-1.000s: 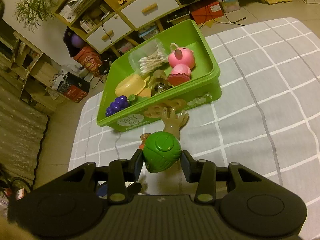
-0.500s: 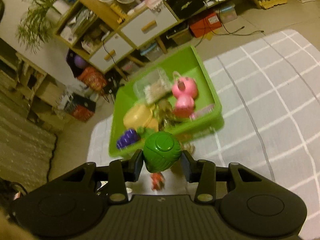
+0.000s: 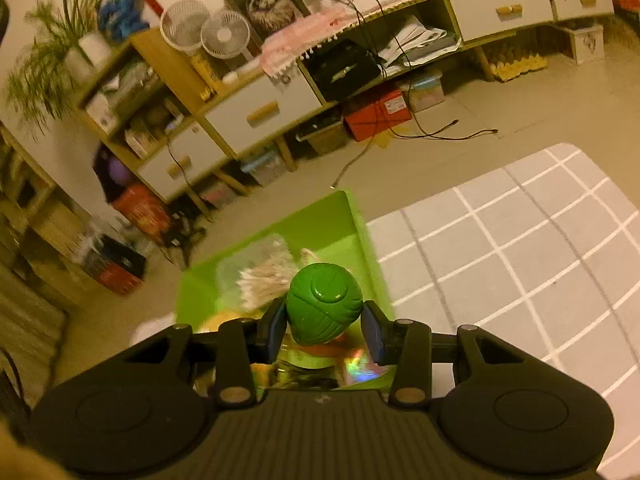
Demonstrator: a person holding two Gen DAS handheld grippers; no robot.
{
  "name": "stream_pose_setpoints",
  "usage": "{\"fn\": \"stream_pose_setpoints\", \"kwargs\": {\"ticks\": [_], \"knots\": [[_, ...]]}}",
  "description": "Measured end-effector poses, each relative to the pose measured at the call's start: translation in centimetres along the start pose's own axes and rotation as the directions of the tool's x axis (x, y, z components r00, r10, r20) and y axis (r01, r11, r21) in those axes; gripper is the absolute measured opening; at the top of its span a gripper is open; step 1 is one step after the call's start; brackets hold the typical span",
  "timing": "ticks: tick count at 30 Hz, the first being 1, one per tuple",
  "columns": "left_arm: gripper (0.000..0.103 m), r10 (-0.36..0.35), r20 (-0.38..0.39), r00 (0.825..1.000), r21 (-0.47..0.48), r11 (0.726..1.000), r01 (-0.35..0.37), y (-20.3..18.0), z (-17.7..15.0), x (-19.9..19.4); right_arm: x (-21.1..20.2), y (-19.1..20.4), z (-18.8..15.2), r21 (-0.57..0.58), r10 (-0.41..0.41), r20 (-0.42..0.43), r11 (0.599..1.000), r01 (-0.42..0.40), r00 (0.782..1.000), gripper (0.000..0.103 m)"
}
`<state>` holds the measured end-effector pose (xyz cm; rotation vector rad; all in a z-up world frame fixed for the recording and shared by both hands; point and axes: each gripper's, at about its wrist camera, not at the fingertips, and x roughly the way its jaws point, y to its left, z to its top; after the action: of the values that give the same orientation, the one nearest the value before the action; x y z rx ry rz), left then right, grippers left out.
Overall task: Organize rigid objects
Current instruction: 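Carry the corn over the green bin with the right tool while the left tool carries the starfish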
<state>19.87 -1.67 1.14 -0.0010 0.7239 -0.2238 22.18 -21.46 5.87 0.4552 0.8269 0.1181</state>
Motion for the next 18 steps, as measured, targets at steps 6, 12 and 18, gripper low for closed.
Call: {"fn": "stream_pose_setpoints", "kwargs": {"ticks": [6,12,18], "knots": [[0.041,0.031,-0.032,0.999,0.008,1.0,-0.03,-0.6,-0.2,2.4,2.2,1.1,-1.1,-0.136,-0.092,-0.024,0.987,0.088,0.995,0.025],[0.041,0.047,-0.055,0.997,0.025,0.999,-0.045,-0.8,-0.9,3.7,3.2,0.9,-1.8,-0.159,-0.106,-0.029,0.982,0.1,0.994,0.025],[0.041,0.058,-0.053,0.997,0.004,0.998,-0.058,-0.4,-1.0,3.8,3.1,0.4,-1.6,-0.138,-0.092,-0.033,0.987,0.086,0.995,0.025]]}}
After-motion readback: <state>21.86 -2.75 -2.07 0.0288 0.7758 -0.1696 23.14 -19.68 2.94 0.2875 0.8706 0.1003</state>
